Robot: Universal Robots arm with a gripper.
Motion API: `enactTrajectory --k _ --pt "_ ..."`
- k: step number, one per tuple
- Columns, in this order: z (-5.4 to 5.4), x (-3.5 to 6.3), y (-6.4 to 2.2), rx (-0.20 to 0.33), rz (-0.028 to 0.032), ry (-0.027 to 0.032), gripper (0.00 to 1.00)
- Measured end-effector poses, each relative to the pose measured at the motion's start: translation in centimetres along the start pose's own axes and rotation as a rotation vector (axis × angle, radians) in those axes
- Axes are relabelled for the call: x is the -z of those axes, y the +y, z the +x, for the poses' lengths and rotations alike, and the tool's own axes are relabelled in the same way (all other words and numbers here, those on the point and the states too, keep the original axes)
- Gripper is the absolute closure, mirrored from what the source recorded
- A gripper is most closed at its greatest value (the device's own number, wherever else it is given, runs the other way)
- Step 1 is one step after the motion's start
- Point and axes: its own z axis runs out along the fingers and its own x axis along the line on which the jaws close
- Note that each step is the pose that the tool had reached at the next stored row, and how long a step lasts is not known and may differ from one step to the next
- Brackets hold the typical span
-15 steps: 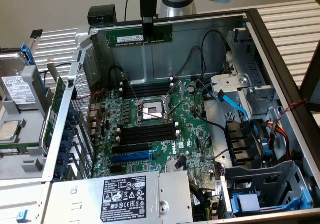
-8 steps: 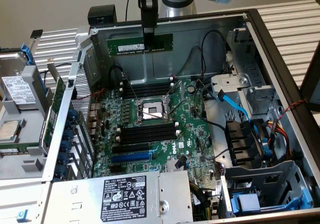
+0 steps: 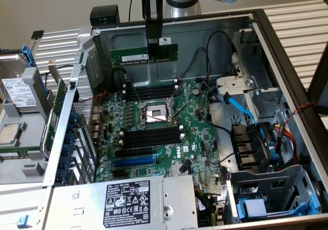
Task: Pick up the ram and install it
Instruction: 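Insert the ram into the slot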
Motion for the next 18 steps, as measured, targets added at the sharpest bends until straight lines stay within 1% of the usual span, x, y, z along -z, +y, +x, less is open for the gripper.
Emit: enactTrajectory --k 6,9,11,13,15,18 --pt "0.1 -1.10 -0.03 0.000 0.0000 -0.0001 0.87" --pt "0.1 -1.64 0.05 0.000 0.0000 0.0011 0.87" --pt "0.1 -1.95 0.15 0.000 0.0001 0.0050 0.87" --pt "0.2 -2.16 0.21 -0.001 0.0003 0.0119 0.87" --pt "0.2 -2.34 0.21 -0.001 0.0024 0.0202 0.87" --pt "0.2 -2.87 0.12 -0.001 0.0027 0.0208 0.87"
